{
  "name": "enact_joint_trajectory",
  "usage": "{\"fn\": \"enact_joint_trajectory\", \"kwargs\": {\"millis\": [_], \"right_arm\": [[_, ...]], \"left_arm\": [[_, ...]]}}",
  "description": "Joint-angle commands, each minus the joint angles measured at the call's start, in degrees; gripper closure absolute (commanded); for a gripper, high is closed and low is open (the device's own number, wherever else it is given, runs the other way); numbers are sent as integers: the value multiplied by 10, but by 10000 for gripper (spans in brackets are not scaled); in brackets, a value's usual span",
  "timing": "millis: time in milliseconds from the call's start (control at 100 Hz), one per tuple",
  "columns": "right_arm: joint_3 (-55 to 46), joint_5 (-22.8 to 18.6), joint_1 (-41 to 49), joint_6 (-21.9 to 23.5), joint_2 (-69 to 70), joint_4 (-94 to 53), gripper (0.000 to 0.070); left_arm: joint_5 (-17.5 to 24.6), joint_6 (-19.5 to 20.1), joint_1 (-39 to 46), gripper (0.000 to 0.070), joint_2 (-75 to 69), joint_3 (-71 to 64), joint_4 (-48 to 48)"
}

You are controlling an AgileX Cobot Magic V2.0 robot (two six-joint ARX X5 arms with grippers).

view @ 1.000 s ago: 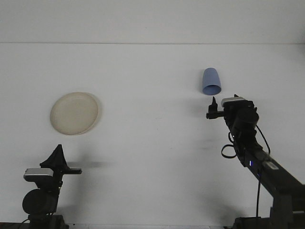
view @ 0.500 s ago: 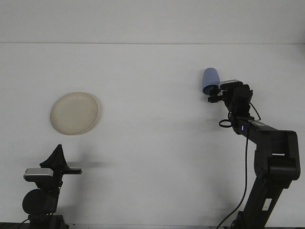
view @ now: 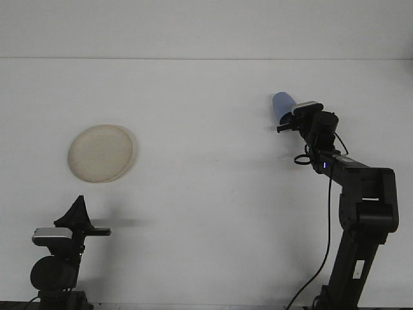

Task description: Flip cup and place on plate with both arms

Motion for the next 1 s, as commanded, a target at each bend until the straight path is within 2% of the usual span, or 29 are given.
{"fn": "enact_joint_trajectory", "kwargs": {"millis": [0, 210, 290, 440, 510, 640, 700, 780, 910, 990], "right_arm": [[12, -4, 1, 17, 4, -1, 700], [12, -28, -11, 83, -67, -36, 700], [12, -31, -15, 106, -114, -80, 700], [12, -63, -15, 163, -216, -198, 700], [12, -93, -14, 188, -263, -258, 700], [12, -180, 3, 218, -340, -370, 700], [13, -210, 19, 217, -369, -424, 700], [17, -223, 47, 200, -400, -508, 700], [52, -215, 123, 135, -416, -678, 700], [83, -177, 178, 92, -408, -781, 700]], "left_arm": [[-3, -1, 1, 688, -1, -11, 6], [-3, -1, 0, 688, -1, -11, 6], [-3, -1, 0, 688, -1, -11, 6], [-3, -1, 1, 688, -1, -11, 6], [-3, -1, 0, 688, -1, -11, 6], [-3, -1, 0, 688, -1, -11, 6], [-3, -1, 0, 687, -1, -11, 6], [-3, -1, 1, 688, -1, -11, 6], [-3, -1, 0, 687, -1, -11, 6], [-3, -1, 0, 688, -1, -11, 6]]}}
